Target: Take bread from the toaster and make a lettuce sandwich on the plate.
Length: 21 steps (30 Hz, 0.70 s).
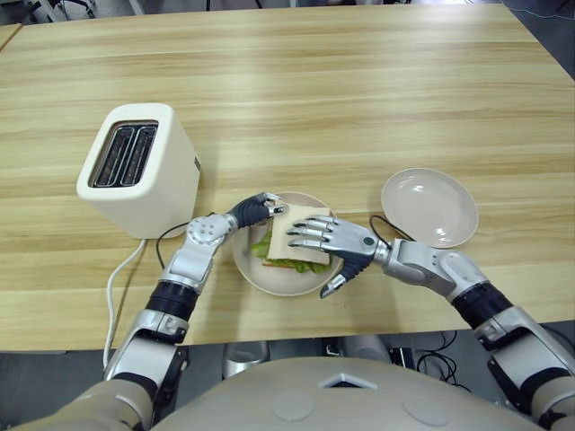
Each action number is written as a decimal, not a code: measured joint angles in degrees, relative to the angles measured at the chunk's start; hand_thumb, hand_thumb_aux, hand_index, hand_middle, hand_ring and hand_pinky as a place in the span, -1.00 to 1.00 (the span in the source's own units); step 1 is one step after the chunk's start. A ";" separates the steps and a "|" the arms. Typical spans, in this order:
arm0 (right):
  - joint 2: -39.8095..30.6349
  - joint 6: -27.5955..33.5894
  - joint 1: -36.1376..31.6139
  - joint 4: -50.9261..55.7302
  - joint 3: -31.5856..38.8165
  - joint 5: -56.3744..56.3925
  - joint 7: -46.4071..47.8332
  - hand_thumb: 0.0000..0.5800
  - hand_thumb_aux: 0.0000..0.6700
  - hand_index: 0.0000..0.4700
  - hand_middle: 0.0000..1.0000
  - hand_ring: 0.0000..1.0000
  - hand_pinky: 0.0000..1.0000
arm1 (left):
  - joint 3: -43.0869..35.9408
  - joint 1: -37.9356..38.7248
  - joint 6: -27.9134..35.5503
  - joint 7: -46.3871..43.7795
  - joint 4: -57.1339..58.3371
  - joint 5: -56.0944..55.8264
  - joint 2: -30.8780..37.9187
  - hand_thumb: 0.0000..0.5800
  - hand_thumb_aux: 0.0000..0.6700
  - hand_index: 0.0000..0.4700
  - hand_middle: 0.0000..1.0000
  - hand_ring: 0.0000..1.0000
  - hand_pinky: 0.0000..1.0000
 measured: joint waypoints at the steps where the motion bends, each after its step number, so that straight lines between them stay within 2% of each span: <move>1: 0.10 0.18 0.06 -0.05 0.03 1.87 2.11 -1.00 -1.00 -1.00 -1.00 -1.00 -1.00 | -0.01 -0.01 -0.26 0.15 0.17 0.18 0.04 0.65 0.17 0.14 1.00 1.00 1.00; 2: 0.11 0.55 0.34 -0.37 0.04 4.60 5.23 -1.00 -1.00 -1.00 -1.00 -1.00 -1.00 | -0.08 -0.02 -0.61 0.57 0.19 0.75 0.08 -0.10 -0.48 -0.49 1.00 1.00 1.00; 3: 0.07 1.04 0.59 -1.09 -0.03 6.80 7.89 -1.00 -1.00 -1.00 -1.00 -1.00 -1.00 | -0.28 -0.01 -1.15 1.10 0.19 1.70 0.20 -0.10 -0.48 -0.49 1.00 1.00 1.00; 4: -0.01 1.53 0.78 -1.91 -0.01 8.32 10.28 -1.00 -1.00 -1.00 -1.00 -1.00 -1.00 | -0.40 -0.02 -1.83 1.64 0.18 2.51 0.41 -1.00 -1.00 -1.00 1.00 1.00 1.00; 9: -0.53 3.02 1.03 -4.14 -0.06 12.47 16.66 -1.00 -1.00 -1.00 -1.00 -1.00 -1.00 | -0.31 -0.31 -4.47 7.87 -2.83 8.15 1.26 -1.00 -1.00 -1.00 1.00 1.00 1.00; 13: -1.10 3.52 2.06 -4.38 -0.02 12.56 18.13 -1.00 -1.00 -1.00 -1.00 -1.00 -1.00 | 0.39 -5.79 -6.13 24.01 -12.51 24.34 5.48 -1.00 -1.00 -1.00 1.00 1.00 1.00; 17: -1.37 3.57 2.76 -4.72 -0.28 12.54 18.05 -1.00 -1.00 -1.00 -1.00 -1.00 -1.00 | 0.92 -7.05 -0.38 39.46 -21.94 44.85 8.96 -1.00 -1.00 -1.00 1.00 1.00 1.00; 21: -1.39 3.96 2.74 -4.56 -0.91 11.33 15.60 -1.00 -1.00 -1.00 -1.00 -1.00 -1.00 | 1.43 -4.51 2.18 44.94 -27.81 51.95 8.01 -1.00 -1.00 -1.00 1.00 1.00 1.00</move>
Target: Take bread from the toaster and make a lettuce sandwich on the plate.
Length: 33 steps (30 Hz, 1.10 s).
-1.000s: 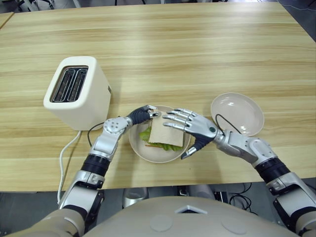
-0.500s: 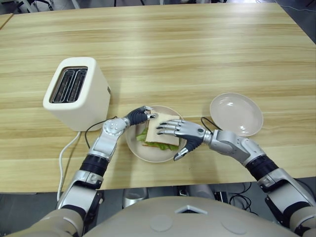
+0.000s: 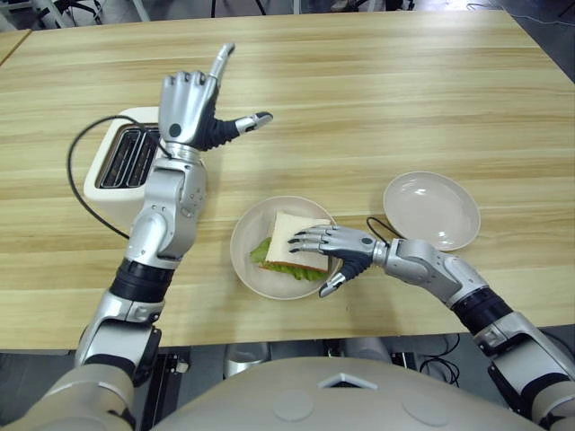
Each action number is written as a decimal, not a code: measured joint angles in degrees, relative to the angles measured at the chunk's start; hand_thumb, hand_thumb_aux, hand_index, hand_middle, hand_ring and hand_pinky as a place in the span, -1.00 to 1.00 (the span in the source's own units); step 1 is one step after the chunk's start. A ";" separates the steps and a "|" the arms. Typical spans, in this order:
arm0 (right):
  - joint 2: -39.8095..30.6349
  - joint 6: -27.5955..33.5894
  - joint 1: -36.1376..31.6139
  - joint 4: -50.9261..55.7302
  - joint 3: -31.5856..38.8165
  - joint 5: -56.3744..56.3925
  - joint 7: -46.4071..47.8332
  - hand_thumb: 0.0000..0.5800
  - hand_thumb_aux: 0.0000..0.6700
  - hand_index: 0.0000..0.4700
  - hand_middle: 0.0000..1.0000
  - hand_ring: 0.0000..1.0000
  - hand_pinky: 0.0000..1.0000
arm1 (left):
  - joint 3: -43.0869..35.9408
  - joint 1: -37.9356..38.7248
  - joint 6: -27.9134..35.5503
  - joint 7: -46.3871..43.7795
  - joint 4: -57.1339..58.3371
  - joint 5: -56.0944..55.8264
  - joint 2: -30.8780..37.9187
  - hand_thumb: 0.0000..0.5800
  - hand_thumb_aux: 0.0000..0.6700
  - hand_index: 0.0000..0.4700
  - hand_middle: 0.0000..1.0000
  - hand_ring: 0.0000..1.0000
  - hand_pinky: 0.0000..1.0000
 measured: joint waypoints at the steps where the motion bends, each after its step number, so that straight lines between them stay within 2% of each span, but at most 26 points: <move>1: 0.03 0.07 0.03 0.16 -0.22 -0.60 -1.40 -1.00 -1.00 -1.00 -1.00 -1.00 -1.00 | 0.04 0.89 -0.10 0.29 -0.85 0.18 -0.35 -1.00 -1.00 -1.00 1.00 1.00 1.00; 5: 0.98 0.52 0.28 0.81 -3.88 0.72 -6.03 -1.00 -1.00 -1.00 -1.00 -1.00 -1.00 | 0.36 3.94 -1.59 0.33 -2.30 -1.28 -2.16 -1.00 -1.00 -1.00 1.00 1.00 1.00; 7: 2.00 -0.37 0.26 -0.10 -7.14 5.39 -7.53 -1.00 -1.00 -1.00 -0.36 -0.36 -0.36 | 0.87 5.62 -3.05 0.02 -3.20 -3.53 -2.38 -1.00 -1.00 -1.00 1.00 1.00 1.00; 8: 2.79 -1.05 0.39 -1.08 -8.76 9.30 -7.65 -0.73 -0.86 -0.86 -0.06 -0.06 -0.06 | 1.32 6.64 -3.86 -0.30 -4.16 -5.32 -2.74 -1.00 -1.00 -1.00 1.00 1.00 1.00; 9: 3.62 -1.58 0.62 -2.85 -10.12 14.79 -7.35 0.38 -0.11 -0.13 0.96 0.96 0.96 | 1.85 7.80 -5.08 -0.99 -5.53 -7.81 -3.42 -1.00 -1.00 -1.00 1.00 1.00 1.00; 10: 4.48 -1.79 1.04 -4.99 -11.11 20.95 -6.41 0.82 0.40 0.37 1.00 1.00 1.00 | 2.54 8.92 -6.45 -2.11 -7.06 -11.22 -4.33 -0.68 -0.84 -0.84 1.00 1.00 1.00; 11: 5.42 -1.88 1.47 -7.35 -11.88 26.78 -5.46 1.00 1.00 0.96 1.00 1.00 1.00 | 3.11 10.12 -7.82 -3.39 -8.78 -15.00 -4.98 0.65 0.16 0.14 1.00 1.00 1.00; 12: 6.10 -1.40 2.13 -10.03 -12.56 33.87 -3.66 1.00 1.00 0.96 1.00 1.00 1.00 | 3.59 11.03 -9.34 -5.26 -10.28 -19.87 -5.83 1.00 1.00 0.96 1.00 1.00 1.00; 15: 7.56 2.30 5.24 -16.12 -14.38 51.32 1.64 1.00 1.00 0.96 1.00 1.00 1.00 | 6.32 16.36 -11.56 -10.96 -16.49 -33.11 -7.32 1.00 1.00 0.96 1.00 1.00 1.00; 17: 7.26 4.50 8.00 -18.06 -15.76 56.80 4.41 1.00 1.00 0.96 1.00 1.00 1.00 | 8.61 20.53 -11.67 -14.99 -19.86 -41.04 -7.25 1.00 1.00 0.96 1.00 1.00 1.00; 20: 5.48 6.72 12.83 -20.31 -17.11 59.23 8.31 1.00 1.00 0.96 1.00 1.00 1.00 | 10.79 28.06 -12.82 -21.94 -24.90 -51.13 -4.85 1.00 1.00 0.96 1.00 1.00 1.00; 22: 2.56 7.28 18.12 -22.67 -17.27 58.62 11.60 1.00 1.00 0.96 1.00 1.00 1.00 | 11.57 37.06 -14.18 -28.57 -29.27 -59.21 -1.39 1.00 1.00 0.96 1.00 1.00 1.00; 25: 0.21 7.21 24.37 -24.45 -17.28 55.96 14.57 1.00 1.00 0.96 1.00 1.00 1.00 | 10.66 46.64 -15.37 -35.21 -31.60 -64.09 2.00 1.00 1.00 0.96 1.00 1.00 1.00; 28: -1.72 5.55 31.55 -25.45 -17.54 50.32 16.22 1.00 1.00 0.96 1.00 1.00 1.00 | 5.59 55.61 -16.66 -40.91 -30.53 -62.32 5.95 1.00 1.00 0.96 1.00 1.00 1.00; 31: -2.27 2.81 33.70 -24.02 -16.92 42.73 17.35 1.00 1.00 0.96 1.00 1.00 1.00 | 1.22 59.62 -18.46 -43.10 -26.26 -57.15 7.60 1.00 1.00 0.96 1.00 1.00 1.00; 33: -5.01 1.60 34.15 -21.77 -15.19 36.25 19.16 1.00 1.00 0.96 1.00 1.00 1.00 | -2.74 61.97 -18.89 -45.31 -23.64 -55.84 8.92 1.00 1.00 0.96 1.00 1.00 1.00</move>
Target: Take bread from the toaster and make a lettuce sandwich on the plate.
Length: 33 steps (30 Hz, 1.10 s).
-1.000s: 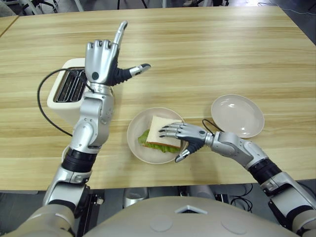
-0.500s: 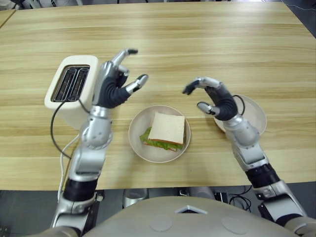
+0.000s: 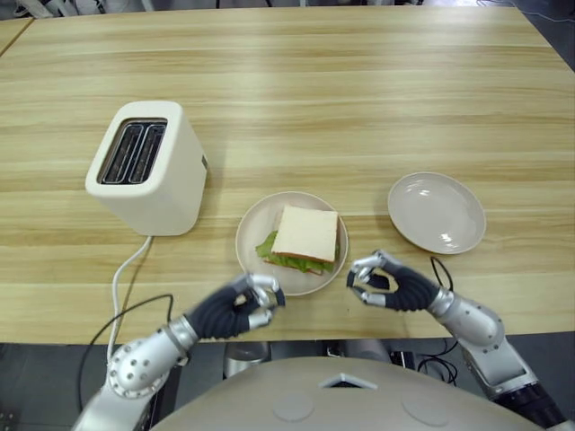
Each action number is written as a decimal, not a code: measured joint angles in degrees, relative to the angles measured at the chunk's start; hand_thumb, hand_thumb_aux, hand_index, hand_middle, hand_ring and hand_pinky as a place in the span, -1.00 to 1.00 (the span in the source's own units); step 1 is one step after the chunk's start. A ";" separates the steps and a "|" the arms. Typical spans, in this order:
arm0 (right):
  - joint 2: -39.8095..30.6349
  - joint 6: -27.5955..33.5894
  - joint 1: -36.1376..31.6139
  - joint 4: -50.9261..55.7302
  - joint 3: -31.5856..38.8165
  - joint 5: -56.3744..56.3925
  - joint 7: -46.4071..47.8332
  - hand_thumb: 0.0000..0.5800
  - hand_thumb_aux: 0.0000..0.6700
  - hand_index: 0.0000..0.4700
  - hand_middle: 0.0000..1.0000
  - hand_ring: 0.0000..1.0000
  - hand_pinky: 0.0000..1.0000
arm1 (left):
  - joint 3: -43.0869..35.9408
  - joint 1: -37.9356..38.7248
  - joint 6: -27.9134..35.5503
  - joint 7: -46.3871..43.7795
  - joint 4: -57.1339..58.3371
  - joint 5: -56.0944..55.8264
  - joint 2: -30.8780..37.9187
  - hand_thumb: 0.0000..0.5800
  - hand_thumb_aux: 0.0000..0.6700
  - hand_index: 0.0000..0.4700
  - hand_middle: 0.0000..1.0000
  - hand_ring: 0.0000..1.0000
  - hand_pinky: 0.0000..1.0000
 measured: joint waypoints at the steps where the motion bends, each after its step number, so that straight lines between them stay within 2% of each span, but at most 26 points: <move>1: -1.15 -0.43 0.43 1.60 0.93 -3.53 0.76 1.00 1.00 0.96 1.00 1.00 1.00 | -2.23 0.69 -0.25 -1.37 1.87 0.73 0.52 1.00 1.00 0.96 1.00 1.00 1.00; 5: -0.48 -0.69 -1.27 4.38 2.61 -10.64 0.46 1.00 1.00 0.96 1.00 1.00 1.00 | -4.91 -2.40 -0.81 -1.78 10.21 6.80 1.66 1.00 1.00 0.96 1.00 1.00 1.00; 11: 2.57 -1.93 -6.82 7.93 2.84 -18.43 -3.72 1.00 1.00 0.96 1.00 1.00 1.00 | -5.55 -14.27 -2.09 3.19 18.94 19.70 1.56 1.00 1.00 0.96 1.00 1.00 1.00; 22: 5.00 -3.01 -9.94 10.96 4.65 -23.37 -8.06 1.00 1.00 0.96 1.00 1.00 1.00 | -5.11 -19.06 -2.45 4.96 20.15 24.02 1.47 1.00 1.00 0.96 1.00 1.00 1.00; 28: 5.69 -3.06 -11.83 13.12 7.17 -25.59 -8.18 1.00 1.00 0.96 1.00 1.00 1.00 | -5.43 -22.22 -4.51 5.71 25.13 26.37 2.60 1.00 1.00 0.96 1.00 1.00 1.00; 33: 6.87 -2.10 -15.69 17.55 8.43 -30.99 -11.79 1.00 1.00 0.96 1.00 1.00 1.00 | -5.67 -29.74 -6.20 10.69 33.31 29.80 2.12 1.00 1.00 0.96 1.00 1.00 1.00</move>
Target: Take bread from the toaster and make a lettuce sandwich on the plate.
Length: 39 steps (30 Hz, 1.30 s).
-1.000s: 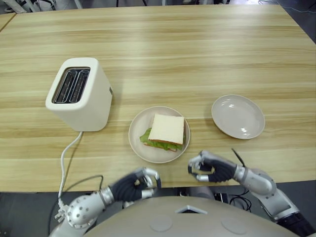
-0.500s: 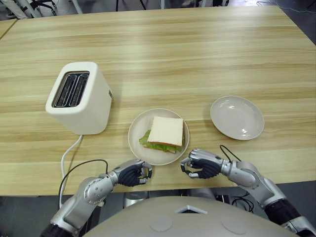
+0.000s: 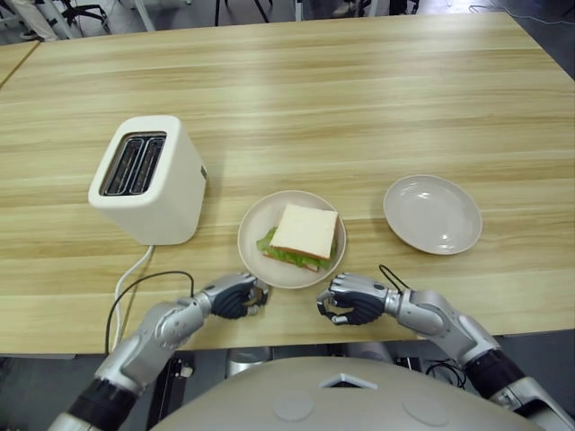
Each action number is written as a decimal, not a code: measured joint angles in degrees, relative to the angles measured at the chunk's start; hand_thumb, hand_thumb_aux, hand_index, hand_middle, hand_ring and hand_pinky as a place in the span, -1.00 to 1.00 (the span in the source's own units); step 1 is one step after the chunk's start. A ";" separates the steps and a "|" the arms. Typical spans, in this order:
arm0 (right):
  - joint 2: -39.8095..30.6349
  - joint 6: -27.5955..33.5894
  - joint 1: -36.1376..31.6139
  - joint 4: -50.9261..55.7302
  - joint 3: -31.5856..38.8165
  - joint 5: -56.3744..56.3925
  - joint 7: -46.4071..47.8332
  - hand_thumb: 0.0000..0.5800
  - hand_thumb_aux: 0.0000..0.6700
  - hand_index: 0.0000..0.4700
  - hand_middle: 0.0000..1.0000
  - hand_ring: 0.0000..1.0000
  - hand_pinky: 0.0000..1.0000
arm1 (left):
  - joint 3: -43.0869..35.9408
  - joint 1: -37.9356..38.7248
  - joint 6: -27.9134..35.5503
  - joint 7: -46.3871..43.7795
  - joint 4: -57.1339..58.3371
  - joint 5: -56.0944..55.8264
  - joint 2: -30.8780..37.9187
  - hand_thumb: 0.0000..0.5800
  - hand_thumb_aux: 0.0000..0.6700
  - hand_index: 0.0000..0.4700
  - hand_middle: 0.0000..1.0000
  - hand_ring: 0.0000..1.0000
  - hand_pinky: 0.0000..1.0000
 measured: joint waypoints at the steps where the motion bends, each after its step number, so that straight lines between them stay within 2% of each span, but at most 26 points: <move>1: 0.50 0.48 -1.12 1.29 0.01 -0.78 -1.12 1.00 1.00 0.96 1.00 1.00 1.00 | -0.26 -2.27 -0.59 1.72 2.70 0.91 -0.76 1.00 1.00 0.96 1.00 1.00 1.00; 10: 3.85 2.43 -13.95 15.24 1.46 -5.45 -7.68 1.00 1.00 0.96 1.00 1.00 1.00 | -2.25 -19.12 -3.31 12.19 23.35 4.94 -8.74 1.00 1.00 0.96 1.00 1.00 1.00; 15: 6.00 1.72 -22.39 25.27 3.64 -7.42 -11.29 1.00 1.00 0.96 1.00 1.00 1.00 | -2.65 -24.94 -5.35 15.11 31.98 4.83 -12.95 1.00 1.00 0.96 1.00 1.00 1.00; 22: 9.14 1.09 -34.36 41.94 6.88 -9.69 -18.49 1.00 1.00 0.96 1.00 1.00 1.00 | -3.56 -29.68 -7.62 18.53 39.93 5.20 -15.33 1.00 1.00 0.96 1.00 1.00 1.00; 30: 11.17 1.01 -40.79 53.16 8.96 -10.31 -25.07 1.00 1.00 0.96 1.00 1.00 1.00 | -4.00 -34.28 -8.82 21.04 46.92 5.16 -16.75 1.00 1.00 0.96 1.00 1.00 1.00; 39: 14.96 5.01 -45.94 60.76 9.97 -10.97 -28.91 1.00 1.00 0.96 1.00 1.00 1.00 | -6.07 -43.89 -6.70 27.78 60.20 6.75 -20.35 1.00 1.00 0.96 1.00 1.00 1.00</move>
